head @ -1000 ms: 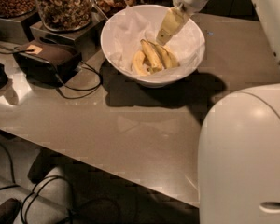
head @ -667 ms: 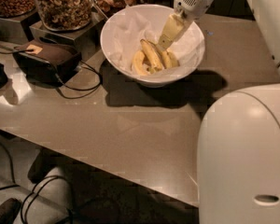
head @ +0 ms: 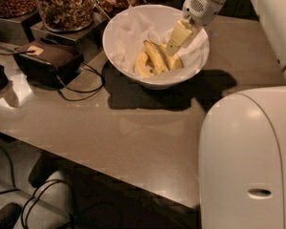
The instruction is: Pick banana from white bowl
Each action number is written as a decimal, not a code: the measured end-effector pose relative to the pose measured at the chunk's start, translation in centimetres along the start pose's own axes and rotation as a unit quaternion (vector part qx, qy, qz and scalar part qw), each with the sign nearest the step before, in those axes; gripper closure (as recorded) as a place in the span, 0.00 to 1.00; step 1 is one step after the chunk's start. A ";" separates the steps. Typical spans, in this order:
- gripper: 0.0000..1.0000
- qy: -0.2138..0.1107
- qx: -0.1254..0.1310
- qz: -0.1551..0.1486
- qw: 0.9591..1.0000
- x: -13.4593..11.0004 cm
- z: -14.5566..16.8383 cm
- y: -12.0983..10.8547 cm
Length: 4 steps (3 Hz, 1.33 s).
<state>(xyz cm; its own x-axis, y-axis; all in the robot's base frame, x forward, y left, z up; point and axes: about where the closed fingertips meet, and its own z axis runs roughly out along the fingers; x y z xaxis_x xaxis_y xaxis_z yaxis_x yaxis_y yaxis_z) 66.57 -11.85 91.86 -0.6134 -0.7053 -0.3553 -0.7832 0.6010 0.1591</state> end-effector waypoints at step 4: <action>0.44 0.035 -0.003 0.028 0.999 0.2 3.7 -2.0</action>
Offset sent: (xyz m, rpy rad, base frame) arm -0.0222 -0.0319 -0.0221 -0.0971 0.2205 -0.0150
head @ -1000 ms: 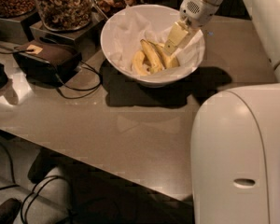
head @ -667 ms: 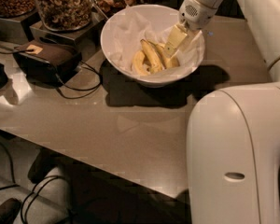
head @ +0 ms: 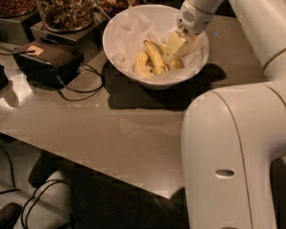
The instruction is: Pick banana from white bowl
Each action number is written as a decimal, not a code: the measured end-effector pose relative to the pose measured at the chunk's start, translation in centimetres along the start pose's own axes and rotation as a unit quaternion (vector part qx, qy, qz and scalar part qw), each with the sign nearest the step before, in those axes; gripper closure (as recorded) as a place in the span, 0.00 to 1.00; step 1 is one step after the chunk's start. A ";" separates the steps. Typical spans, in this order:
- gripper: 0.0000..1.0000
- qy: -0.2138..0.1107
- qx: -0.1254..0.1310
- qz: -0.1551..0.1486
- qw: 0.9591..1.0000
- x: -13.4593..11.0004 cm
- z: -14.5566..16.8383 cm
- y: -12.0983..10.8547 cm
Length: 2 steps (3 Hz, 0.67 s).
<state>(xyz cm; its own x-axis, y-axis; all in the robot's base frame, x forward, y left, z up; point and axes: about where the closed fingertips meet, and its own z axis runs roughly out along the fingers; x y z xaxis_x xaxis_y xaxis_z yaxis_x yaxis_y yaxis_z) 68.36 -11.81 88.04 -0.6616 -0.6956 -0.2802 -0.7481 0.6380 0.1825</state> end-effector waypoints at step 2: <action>0.47 0.013 -0.006 -0.009 1.000 -0.3 1.2 0.2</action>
Offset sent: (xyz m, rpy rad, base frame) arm -0.0422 -0.0101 -0.0033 -0.0695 0.1890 0.0880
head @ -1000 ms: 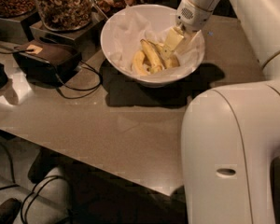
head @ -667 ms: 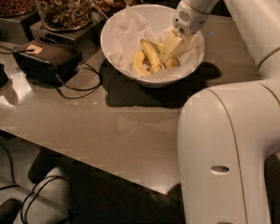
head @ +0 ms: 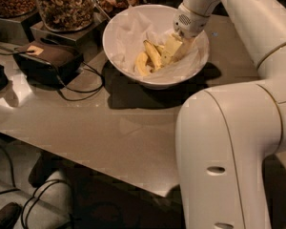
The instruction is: Pick banana from white bowl
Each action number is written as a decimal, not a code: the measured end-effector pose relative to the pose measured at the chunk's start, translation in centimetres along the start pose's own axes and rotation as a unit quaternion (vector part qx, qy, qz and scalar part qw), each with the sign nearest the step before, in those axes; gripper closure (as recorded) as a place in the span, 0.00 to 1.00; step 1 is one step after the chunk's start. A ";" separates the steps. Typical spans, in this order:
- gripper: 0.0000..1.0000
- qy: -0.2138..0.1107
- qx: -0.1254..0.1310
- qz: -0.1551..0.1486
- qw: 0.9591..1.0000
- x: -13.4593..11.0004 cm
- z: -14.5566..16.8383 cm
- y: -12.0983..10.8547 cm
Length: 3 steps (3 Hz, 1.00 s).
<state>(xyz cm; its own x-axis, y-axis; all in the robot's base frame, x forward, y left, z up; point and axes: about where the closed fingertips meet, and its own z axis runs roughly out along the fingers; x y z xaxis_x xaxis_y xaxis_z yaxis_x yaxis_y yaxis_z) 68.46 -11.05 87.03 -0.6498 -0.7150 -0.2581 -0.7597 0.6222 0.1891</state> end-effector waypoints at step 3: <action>0.68 0.013 -0.004 -0.002 1.000 0.5 0.4 0.0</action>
Offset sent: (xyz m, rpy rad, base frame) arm -0.0435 -0.0200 0.0001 -0.0662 0.1654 0.0571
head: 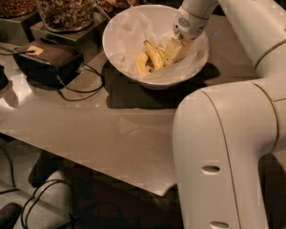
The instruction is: Pick banana from white bowl
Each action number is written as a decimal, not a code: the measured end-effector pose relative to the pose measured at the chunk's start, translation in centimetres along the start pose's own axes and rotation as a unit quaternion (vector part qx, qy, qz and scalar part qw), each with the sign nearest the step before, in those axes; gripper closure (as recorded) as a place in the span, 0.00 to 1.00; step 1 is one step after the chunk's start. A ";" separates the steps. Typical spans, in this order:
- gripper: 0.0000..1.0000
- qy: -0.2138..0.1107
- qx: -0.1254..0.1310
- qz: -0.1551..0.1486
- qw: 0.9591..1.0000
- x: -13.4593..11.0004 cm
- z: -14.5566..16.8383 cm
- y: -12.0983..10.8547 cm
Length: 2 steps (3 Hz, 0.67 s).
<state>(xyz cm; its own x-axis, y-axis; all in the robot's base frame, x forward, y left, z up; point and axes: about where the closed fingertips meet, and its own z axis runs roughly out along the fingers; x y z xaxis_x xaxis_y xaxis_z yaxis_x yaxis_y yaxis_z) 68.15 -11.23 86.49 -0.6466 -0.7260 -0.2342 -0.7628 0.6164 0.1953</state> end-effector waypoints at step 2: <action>0.63 0.000 0.000 0.000 1.000 0.1 0.2 -0.1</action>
Offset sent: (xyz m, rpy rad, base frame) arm -0.0390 -0.0171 -0.0003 -0.0536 0.1364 0.0598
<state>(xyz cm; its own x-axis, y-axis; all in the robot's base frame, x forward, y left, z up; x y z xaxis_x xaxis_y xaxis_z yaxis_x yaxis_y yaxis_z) 68.16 -11.23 86.25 -0.6466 -0.7260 -0.2343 -0.7629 0.6164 0.1952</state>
